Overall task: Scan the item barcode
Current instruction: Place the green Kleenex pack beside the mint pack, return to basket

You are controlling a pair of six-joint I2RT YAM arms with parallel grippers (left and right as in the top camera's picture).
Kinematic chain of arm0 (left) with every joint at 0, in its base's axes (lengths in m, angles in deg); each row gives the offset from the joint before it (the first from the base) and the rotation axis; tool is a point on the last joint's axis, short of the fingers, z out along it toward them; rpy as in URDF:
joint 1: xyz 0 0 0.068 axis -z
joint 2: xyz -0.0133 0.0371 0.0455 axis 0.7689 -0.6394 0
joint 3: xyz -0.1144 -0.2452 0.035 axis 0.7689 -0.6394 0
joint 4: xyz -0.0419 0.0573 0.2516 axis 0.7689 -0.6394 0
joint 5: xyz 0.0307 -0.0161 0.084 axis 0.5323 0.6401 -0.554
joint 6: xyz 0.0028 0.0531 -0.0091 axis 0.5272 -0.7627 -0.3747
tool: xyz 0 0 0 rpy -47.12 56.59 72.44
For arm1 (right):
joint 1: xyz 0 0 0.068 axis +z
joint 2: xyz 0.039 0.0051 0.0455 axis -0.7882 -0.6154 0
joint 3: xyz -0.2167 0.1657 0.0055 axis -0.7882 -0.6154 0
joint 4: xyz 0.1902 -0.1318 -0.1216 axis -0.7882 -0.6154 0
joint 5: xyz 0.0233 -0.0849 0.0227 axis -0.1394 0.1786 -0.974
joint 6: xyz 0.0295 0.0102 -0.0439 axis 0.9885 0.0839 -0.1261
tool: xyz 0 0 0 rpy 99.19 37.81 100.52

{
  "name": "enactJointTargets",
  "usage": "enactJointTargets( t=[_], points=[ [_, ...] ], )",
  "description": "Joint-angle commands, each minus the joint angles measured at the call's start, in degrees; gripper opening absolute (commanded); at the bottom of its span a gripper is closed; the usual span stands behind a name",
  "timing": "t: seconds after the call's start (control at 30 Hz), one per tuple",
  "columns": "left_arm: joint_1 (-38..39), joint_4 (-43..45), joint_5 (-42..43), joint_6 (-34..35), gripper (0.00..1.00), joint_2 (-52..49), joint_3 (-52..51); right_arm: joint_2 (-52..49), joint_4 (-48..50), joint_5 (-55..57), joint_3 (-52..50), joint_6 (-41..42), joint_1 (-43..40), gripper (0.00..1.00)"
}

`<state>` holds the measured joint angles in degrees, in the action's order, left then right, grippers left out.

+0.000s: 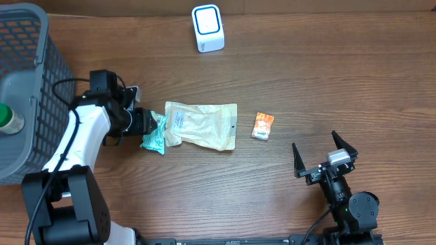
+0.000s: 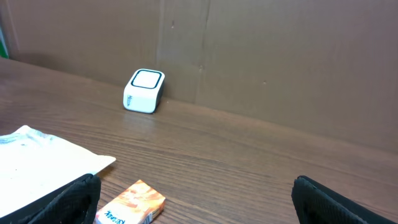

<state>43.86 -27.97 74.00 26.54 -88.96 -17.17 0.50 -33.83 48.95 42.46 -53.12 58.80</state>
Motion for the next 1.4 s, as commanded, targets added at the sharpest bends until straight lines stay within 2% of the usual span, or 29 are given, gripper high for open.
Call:
enactJointTargets(
  t=[0.0, 0.2, 0.3, 0.37, 0.5, 0.63, 0.77, 0.87, 1.03, 1.17, 1.37],
  points=[
    [-0.28, 3.76, -8.68, 6.91, 0.66, 0.31, -2.60, 0.52, 0.20, 0.31, -0.59, 0.35, -0.15, 1.00],
    [-0.33, 9.62, -10.21, 13.75, 0.67, 0.31, -4.31, 0.52, 0.20, 0.31, -0.59, 0.35, -0.15, 1.00],
    [-0.31, 10.43, -9.18, 14.56, 0.70, 0.28, -4.55, 0.52, 0.20, 0.31, -0.59, 0.35, -0.15, 1.00],
    [-0.31, 10.40, -8.70, 14.53, 0.76, 0.28, -4.55, 0.52, 0.20, 0.31, -0.59, 0.35, -0.15, 1.00],
    [-0.33, 9.62, -6.27, 14.21, 0.99, 0.48, -3.34, 0.52, 0.20, 0.31, -0.59, 0.35, -0.15, 1.00],
    [-0.33, 2.99, -6.05, 14.25, 1.00, 2.23, 3.87, 0.52, 0.20, 0.31, -0.59, 0.35, -0.15, 1.00],
    [-0.33, -6.56, -6.71, 13.03, 1.00, 5.25, 16.50, 0.52, 0.20, 0.31, -0.59, 0.35, -0.15, 1.00],
    [-0.39, -12.50, -7.02, 9.27, 1.00, 6.93, 27.50, 0.52, 0.20, 0.31, -0.59, 0.35, -0.15, 1.00],
    [-2.05, -19.30, -13.27, 8.70, 1.00, 8.22, 43.54, 0.52, 0.20, 0.31, -0.59, 0.35, -0.15, 1.00],
    [-6.97, -20.04, -15.34, 8.87, 0.99, 8.24, 48.37, 0.52, 0.20, 0.31, -0.59, 0.35, -0.15, 1.00],
    [-20.63, -20.37, -15.17, 9.60, 1.00, 7.32, 48.50, 0.52, 0.20, 0.31, -0.59, 0.35, -0.15, 1.00]
  ],
)
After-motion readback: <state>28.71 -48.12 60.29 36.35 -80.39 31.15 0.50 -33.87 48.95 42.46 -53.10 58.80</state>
